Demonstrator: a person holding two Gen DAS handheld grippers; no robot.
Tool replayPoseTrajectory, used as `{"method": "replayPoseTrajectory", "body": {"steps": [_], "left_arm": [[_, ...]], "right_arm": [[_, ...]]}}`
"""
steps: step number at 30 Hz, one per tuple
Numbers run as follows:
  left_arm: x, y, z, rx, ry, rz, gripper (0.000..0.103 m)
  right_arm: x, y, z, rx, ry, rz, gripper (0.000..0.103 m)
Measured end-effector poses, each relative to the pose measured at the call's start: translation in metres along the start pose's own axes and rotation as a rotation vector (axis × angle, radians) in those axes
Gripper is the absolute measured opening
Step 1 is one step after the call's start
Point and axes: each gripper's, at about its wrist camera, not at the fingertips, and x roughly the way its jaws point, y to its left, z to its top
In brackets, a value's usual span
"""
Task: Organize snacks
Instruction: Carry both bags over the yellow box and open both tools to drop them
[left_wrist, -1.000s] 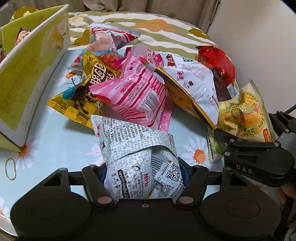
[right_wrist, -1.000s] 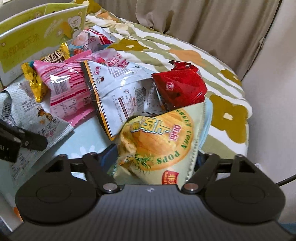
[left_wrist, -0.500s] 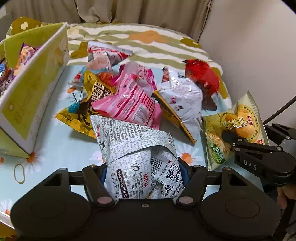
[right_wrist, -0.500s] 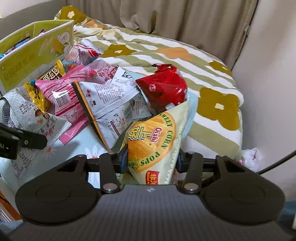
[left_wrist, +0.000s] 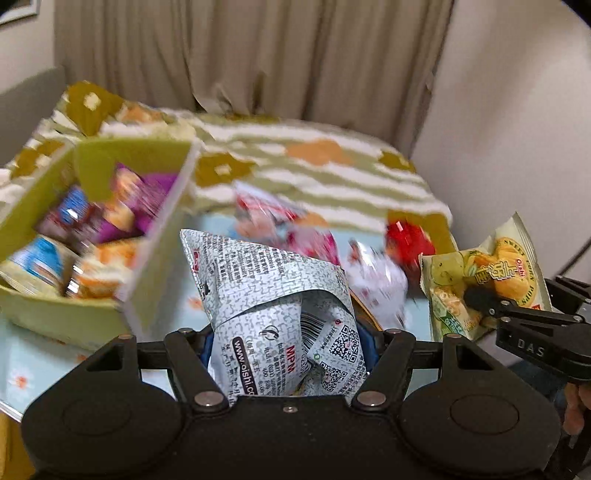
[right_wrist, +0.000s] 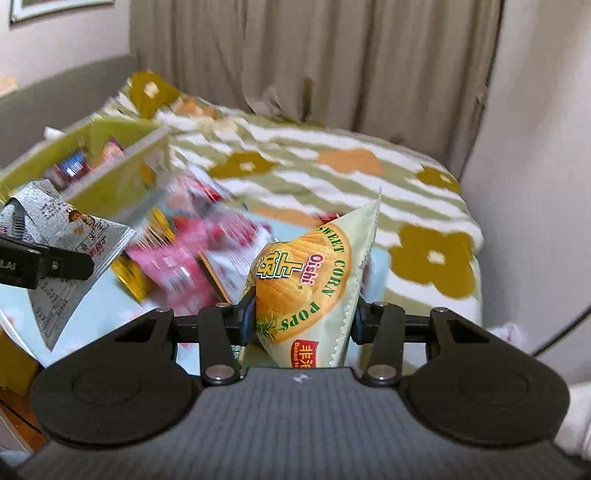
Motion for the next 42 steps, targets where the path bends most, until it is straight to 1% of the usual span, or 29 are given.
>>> {"method": "replayPoseTrajectory", "body": {"steps": [6, 12, 14, 19, 24, 31, 36, 37, 38, 40, 42], "left_arm": [[-0.025, 0.048, 0.032, -0.02, -0.094, 0.062, 0.072], [-0.031, 0.115, 0.068, -0.033, -0.144, 0.11, 0.072], [-0.025, 0.139, 0.082, -0.035, -0.142, 0.118, 0.072], [-0.007, 0.191, 0.112, -0.029, -0.128, 0.11, 0.072], [0.021, 0.235, 0.136, -0.024, -0.092, 0.067, 0.072], [0.078, 0.283, 0.168, 0.0, -0.012, -0.018, 0.072], [0.115, 0.299, 0.182, 0.003, 0.029, -0.069, 0.074], [0.12, 0.301, 0.184, -0.005, 0.03, -0.082, 0.078], [0.125, 0.303, 0.185, -0.012, 0.028, -0.103, 0.088], [0.126, 0.305, 0.184, -0.031, 0.018, -0.112, 0.1], [0.122, 0.308, 0.18, -0.04, 0.008, -0.101, 0.1]], "right_arm": [[-0.009, 0.036, 0.052, 0.009, -0.09, 0.11, 0.061], [0.006, 0.088, 0.105, 0.032, -0.135, 0.195, 0.061], [0.016, 0.109, 0.122, 0.03, -0.142, 0.205, 0.061], [0.04, 0.164, 0.161, 0.029, -0.145, 0.227, 0.061], [0.068, 0.214, 0.189, 0.044, -0.126, 0.224, 0.061], [0.106, 0.257, 0.205, 0.092, -0.058, 0.169, 0.061], [0.129, 0.274, 0.207, 0.121, -0.002, 0.13, 0.061], [0.133, 0.275, 0.206, 0.122, 0.008, 0.125, 0.061], [0.136, 0.277, 0.206, 0.124, 0.017, 0.12, 0.061], [0.141, 0.28, 0.204, 0.124, 0.032, 0.112, 0.061], [0.146, 0.281, 0.203, 0.123, 0.046, 0.11, 0.061]]}}
